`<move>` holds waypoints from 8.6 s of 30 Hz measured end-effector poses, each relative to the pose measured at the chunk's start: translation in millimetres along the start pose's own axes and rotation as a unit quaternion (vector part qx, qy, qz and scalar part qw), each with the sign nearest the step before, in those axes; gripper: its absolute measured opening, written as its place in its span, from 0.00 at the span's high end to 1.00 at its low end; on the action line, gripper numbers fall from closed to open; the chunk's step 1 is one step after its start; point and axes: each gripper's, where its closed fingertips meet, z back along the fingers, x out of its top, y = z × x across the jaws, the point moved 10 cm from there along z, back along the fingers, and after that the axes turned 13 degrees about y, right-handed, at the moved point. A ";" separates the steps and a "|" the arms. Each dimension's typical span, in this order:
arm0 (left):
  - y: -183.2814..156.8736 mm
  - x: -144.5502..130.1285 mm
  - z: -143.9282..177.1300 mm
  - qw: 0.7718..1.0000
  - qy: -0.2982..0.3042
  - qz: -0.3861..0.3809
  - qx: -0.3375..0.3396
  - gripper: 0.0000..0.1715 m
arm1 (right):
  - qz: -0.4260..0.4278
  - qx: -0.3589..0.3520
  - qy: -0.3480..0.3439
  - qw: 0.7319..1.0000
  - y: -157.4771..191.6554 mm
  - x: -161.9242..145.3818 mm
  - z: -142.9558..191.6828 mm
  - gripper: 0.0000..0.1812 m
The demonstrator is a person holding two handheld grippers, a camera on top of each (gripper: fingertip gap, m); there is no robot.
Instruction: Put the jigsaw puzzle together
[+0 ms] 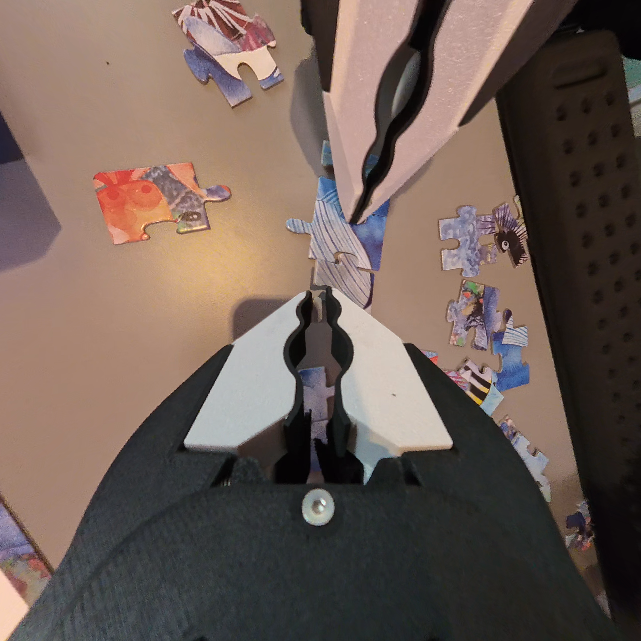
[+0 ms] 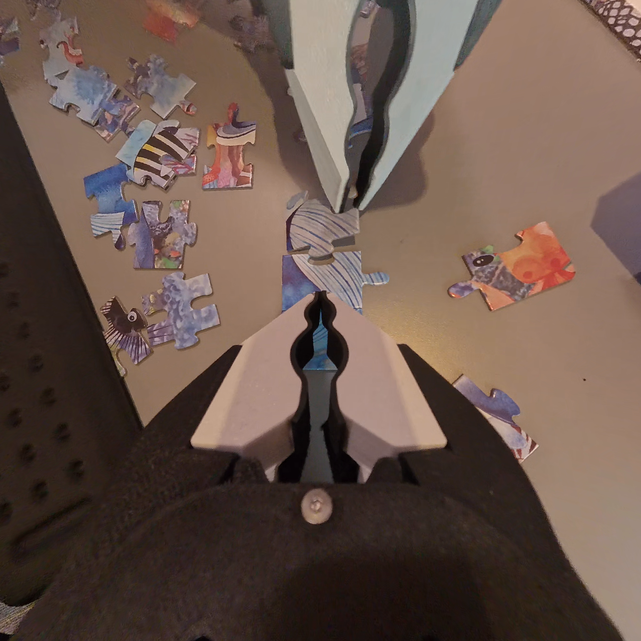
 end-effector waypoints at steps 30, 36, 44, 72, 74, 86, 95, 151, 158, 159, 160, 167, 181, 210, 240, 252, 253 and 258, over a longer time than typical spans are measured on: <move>-8.0 -1.7 -11.0 0.989 -0.031 0.036 0.141 0.85 | 0.044 -0.044 -0.029 0.998 8.9 13.2 2.3 1.00; -10.3 -1.8 -12.1 0.986 -0.033 0.037 0.158 0.81 | 0.055 -0.060 -0.018 0.997 11.8 20.9 -10.2 1.00; -25.3 -12.7 6.4 0.983 -0.048 0.040 0.172 0.78 | 0.036 -0.051 -0.042 0.997 11.1 22.1 -5.2 1.00; -133.5 -125.9 21.5 0.979 -0.032 0.088 0.180 0.72 | 0.071 -0.040 0.098 0.992 24.5 11.1 1.5 0.76; -139.4 -123.7 18.7 0.981 -0.043 0.077 0.174 0.72 | 0.090 -0.033 0.132 0.987 26.3 12.2 3.8 0.71; -169.7 -148.3 4.6 0.981 -0.027 0.084 0.173 0.68 | 0.135 -0.022 0.086 0.987 89.4 66.2 -2.3 0.70; -184.3 -166.5 1.2 0.976 -0.070 0.099 0.183 0.66 | 0.138 0.013 0.108 0.984 106.8 91.9 -53.8 0.78; -168.5 -99.2 -33.7 0.986 -0.065 0.006 0.153 0.61 | 0.080 -0.023 0.104 0.991 107.2 9.6 -9.4 0.76; -163.4 -107.6 -28.7 0.987 -0.049 0.024 0.150 0.59 | 0.085 -0.020 0.097 0.991 107.1 21.5 -16.6 0.77; -162.2 -109.5 -27.1 0.987 -0.044 0.027 0.154 0.59 | 0.084 -0.020 0.096 0.992 106.8 23.7 -17.8 0.77; -160.8 -111.6 -25.2 0.986 -0.039 0.030 0.159 0.59 | 0.083 -0.020 0.095 0.992 106.3 25.9 -19.0 0.77; -151.8 -129.1 -12.5 0.980 -0.005 0.053 0.194 0.58 | 0.075 -0.026 0.080 0.994 102.6 43.3 -29.2 0.78; -140.0 -145.8 23.4 0.957 -0.169 0.094 0.215 0.54 | -0.120 -0.556 -0.139 0.811 125.4 -27.0 211.3 0.33; -146.3 -139.2 36.5 0.946 -0.171 0.085 0.262 0.53 | -0.194 -0.593 -0.231 0.746 159.9 -44.8 251.3 0.35; -106.3 -195.9 71.7 0.936 -0.155 0.176 0.261 0.56 | -0.099 -0.256 -0.226 0.935 -28.4 122.4 9.2 0.43; -123.3 -103.3 -2.5 0.979 -0.094 0.003 0.179 0.61 | -0.047 -0.277 -0.177 0.943 -23.4 124.3 -9.8 0.50; -123.7 -97.3 -7.8 0.980 -0.091 -0.008 0.177 0.63 | -0.049 -0.279 -0.177 0.943 -24.4 123.2 -9.2 0.50; -118.0 -84.7 -25.4 0.981 -0.082 -0.006 0.174 0.64 | -0.056 -0.270 -0.184 0.943 -25.8 121.4 -8.3 0.51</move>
